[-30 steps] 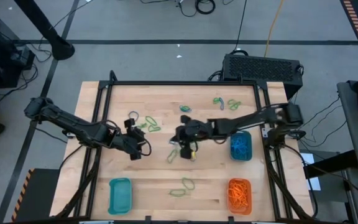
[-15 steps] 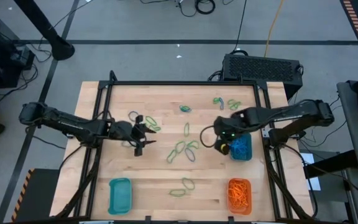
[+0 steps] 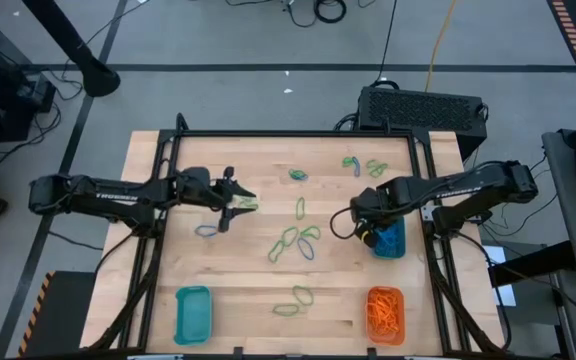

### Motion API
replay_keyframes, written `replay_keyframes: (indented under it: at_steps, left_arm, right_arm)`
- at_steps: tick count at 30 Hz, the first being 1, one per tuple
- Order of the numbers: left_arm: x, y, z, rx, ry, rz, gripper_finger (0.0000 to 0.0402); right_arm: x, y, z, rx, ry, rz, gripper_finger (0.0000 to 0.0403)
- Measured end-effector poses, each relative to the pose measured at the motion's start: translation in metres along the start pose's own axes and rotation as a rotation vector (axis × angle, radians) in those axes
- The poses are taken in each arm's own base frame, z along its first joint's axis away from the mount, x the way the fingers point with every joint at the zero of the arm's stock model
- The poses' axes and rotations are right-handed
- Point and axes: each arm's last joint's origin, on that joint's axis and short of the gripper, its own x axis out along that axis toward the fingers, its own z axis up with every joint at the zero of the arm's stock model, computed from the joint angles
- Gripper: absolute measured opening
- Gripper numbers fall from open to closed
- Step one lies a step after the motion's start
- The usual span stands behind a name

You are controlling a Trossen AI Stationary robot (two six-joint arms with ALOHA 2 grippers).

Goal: Sort rubber bands into baskets
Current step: Put the blue rubber band into the dark blue bin

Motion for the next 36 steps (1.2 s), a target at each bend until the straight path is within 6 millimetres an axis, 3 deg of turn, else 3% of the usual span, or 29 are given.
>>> replay_keyframes:
  at_steps: [10,25,36]
  left_arm:
    - [-0.001,0.002,0.001,0.044,-0.029,-0.059,0.0199]
    - [-0.001,0.000,0.005,0.028,-0.076,-0.126,0.0199]
    - [-0.001,0.000,0.005,0.028,-0.075,-0.127,0.0199]
  right_arm:
    - [0.029,-0.009,-0.008,0.088,0.051,-0.065,0.0011]
    - [0.028,-0.017,-0.014,0.170,0.110,-0.155,0.0137]
    - [0.027,-0.025,-0.016,0.242,0.190,-0.194,0.0144]
